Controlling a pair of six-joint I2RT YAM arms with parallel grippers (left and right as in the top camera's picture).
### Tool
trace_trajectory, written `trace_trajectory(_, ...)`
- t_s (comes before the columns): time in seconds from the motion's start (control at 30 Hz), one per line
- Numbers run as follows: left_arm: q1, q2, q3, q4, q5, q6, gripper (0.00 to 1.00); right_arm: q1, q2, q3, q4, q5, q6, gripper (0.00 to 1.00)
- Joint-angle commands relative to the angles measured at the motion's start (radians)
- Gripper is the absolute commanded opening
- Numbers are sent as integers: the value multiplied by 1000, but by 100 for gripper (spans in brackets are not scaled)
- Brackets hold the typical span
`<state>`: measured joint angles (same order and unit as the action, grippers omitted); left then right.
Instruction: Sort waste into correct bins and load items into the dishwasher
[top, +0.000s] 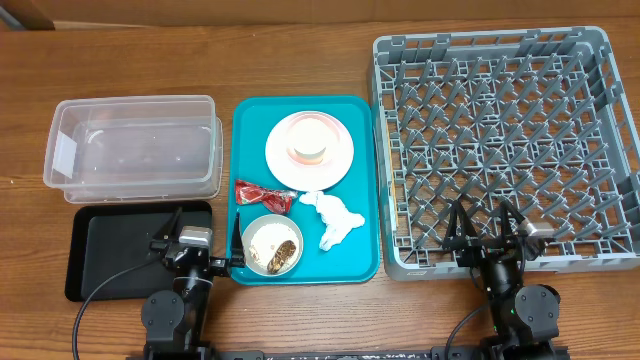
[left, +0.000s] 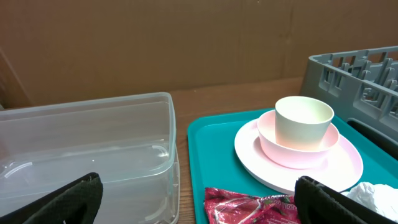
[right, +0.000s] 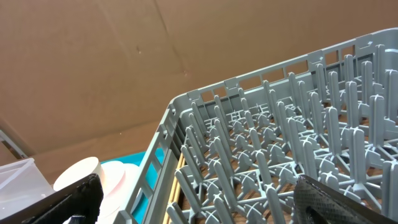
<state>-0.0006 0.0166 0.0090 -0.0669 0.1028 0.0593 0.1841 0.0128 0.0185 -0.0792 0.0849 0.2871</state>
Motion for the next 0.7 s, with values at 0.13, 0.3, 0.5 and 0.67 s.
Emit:
trace_trajectory(0.13, 0, -12, -4, -3, -6, 16, 100, 6, -10, -11, 5, 0, -6, 100)
trace_trajectory(0.3, 0, -12, -4, -3, -6, 16, 100, 6, -10, -11, 5, 0, -6, 100)
trace_trajectory(0.5, 0, -12, -4, -1, 1, 15, 100, 6, -10, -11, 5, 0, -6, 100)
trace_trajectory(0.67, 0, -12, -4, 11, 108, -45, 100, 6, -10, -11, 5, 0, -6, 100)
